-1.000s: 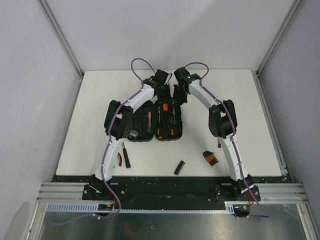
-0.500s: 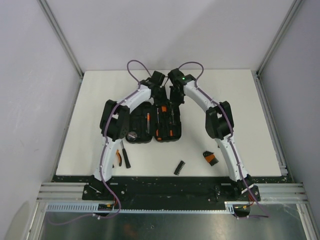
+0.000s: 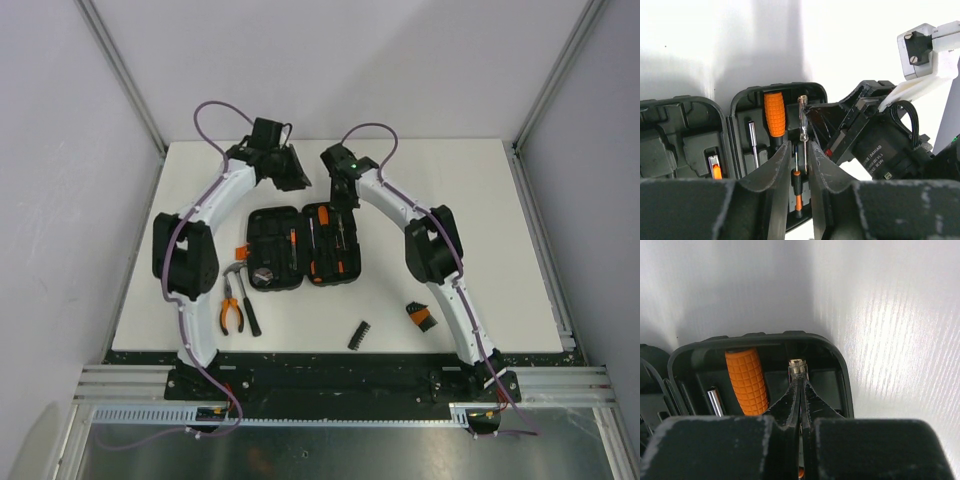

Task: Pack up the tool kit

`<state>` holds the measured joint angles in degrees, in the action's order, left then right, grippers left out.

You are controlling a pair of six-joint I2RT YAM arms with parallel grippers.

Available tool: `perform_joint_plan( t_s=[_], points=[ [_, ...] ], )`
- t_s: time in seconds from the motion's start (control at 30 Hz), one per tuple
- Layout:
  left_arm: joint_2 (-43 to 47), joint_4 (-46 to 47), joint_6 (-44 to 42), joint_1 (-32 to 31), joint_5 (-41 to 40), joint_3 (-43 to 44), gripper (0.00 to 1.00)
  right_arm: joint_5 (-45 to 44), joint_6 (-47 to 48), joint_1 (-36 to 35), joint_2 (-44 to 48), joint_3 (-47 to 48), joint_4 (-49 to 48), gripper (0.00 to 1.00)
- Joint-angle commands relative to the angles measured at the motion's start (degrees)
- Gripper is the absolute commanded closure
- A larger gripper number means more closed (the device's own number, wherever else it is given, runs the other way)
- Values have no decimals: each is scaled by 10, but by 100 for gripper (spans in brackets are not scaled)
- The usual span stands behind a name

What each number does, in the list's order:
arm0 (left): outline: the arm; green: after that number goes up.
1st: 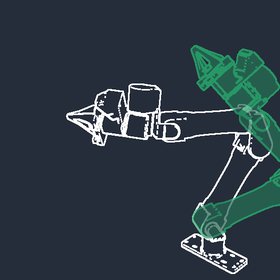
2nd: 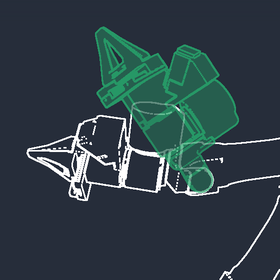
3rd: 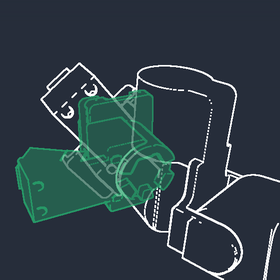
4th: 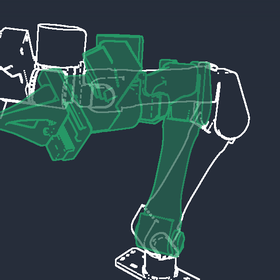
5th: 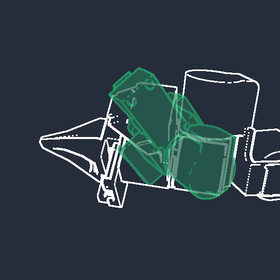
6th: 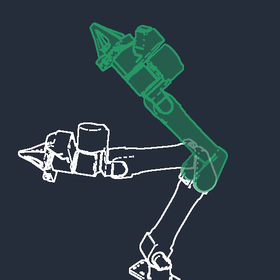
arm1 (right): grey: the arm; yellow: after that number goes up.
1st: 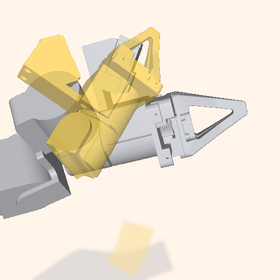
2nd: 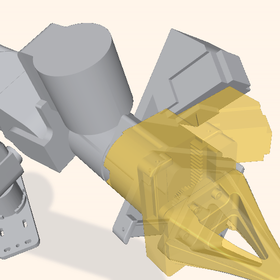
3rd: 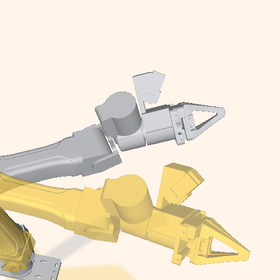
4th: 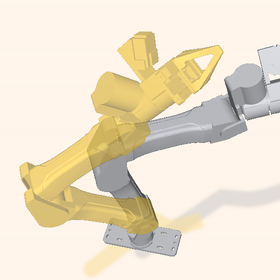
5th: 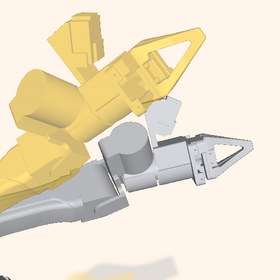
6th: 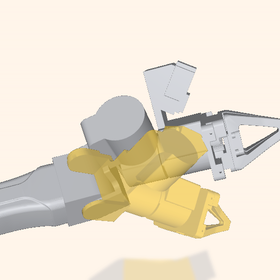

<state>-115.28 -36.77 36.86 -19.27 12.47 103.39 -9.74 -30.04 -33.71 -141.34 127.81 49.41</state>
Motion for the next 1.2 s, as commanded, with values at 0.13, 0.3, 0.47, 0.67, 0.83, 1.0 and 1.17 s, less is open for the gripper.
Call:
perform_joint_plan(
  t_s=[0.13,0.3,0.47,0.67,0.83,1.0,1.17],
  points=[
    [58,32,-11,37,23,-65,71,-16,0,-7,-99,-61,74,100],
    [109,42,-28,62,14,-111,60,-16,7,-7,-70,-67,58,95],
    [168,46,-55,81,-2,-167,43,-33,14,0,-4,-18,15,74],
    [210,50,-75,108,-37,-236,30,-32,11,19,53,32,-16,60],
    [214,51,-78,125,-68,-285,13,-35,-6,47,158,-69,-43,48],
    [194,65,-90,129,-75,-314,2,-37,-9,85,281,-247,-78,42],
    [154,91,-100,129,-51,-316,1,-35,-13,122,375,-396,-80,40]
  ],
)
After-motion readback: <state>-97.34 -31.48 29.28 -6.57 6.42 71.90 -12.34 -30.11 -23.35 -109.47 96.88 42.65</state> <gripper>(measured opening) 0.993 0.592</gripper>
